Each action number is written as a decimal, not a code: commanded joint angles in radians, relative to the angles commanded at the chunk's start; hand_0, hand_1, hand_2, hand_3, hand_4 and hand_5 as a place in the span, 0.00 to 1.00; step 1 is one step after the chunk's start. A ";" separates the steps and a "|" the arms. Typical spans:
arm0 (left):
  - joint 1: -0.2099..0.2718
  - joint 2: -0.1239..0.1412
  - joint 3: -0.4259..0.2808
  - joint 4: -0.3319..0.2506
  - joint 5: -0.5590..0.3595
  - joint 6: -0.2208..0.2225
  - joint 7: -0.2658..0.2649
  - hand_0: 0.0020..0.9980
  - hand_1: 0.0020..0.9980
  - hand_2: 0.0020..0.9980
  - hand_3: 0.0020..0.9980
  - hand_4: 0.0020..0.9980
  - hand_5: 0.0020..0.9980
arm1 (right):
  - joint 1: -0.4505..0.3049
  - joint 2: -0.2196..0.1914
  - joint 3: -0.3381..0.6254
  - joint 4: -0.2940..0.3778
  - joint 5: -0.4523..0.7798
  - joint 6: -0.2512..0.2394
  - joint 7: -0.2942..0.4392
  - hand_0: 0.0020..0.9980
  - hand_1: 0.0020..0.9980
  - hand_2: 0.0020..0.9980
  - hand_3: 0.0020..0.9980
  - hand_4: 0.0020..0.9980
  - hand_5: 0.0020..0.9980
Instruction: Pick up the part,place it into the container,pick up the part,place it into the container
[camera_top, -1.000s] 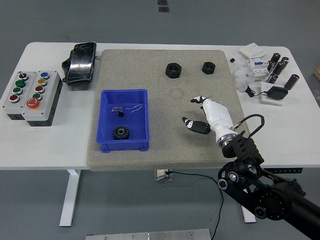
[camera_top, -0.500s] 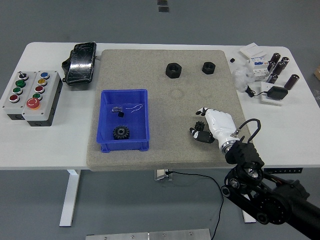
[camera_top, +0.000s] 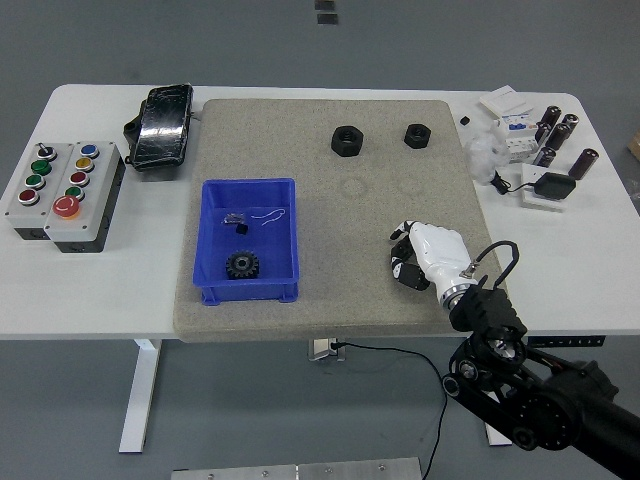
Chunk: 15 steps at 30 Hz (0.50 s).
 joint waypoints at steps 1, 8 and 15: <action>0.000 0.000 0.001 0.000 0.000 0.000 0.000 0.66 0.63 0.55 0.60 0.69 0.36 | 0.000 0.000 -0.001 0.000 0.000 -0.001 0.000 0.47 0.57 0.53 0.58 0.26 0.02; 0.000 0.000 0.003 0.000 -0.004 0.000 -0.002 0.66 0.63 0.55 0.60 0.70 0.36 | 0.006 -0.004 0.001 0.010 -0.003 -0.012 0.001 0.46 0.56 0.49 0.52 0.29 0.00; -0.002 -0.001 0.005 0.000 -0.007 0.000 -0.002 0.66 0.63 0.55 0.60 0.69 0.36 | 0.037 -0.006 0.005 0.034 -0.008 -0.022 0.000 0.46 0.55 0.48 0.51 0.30 0.00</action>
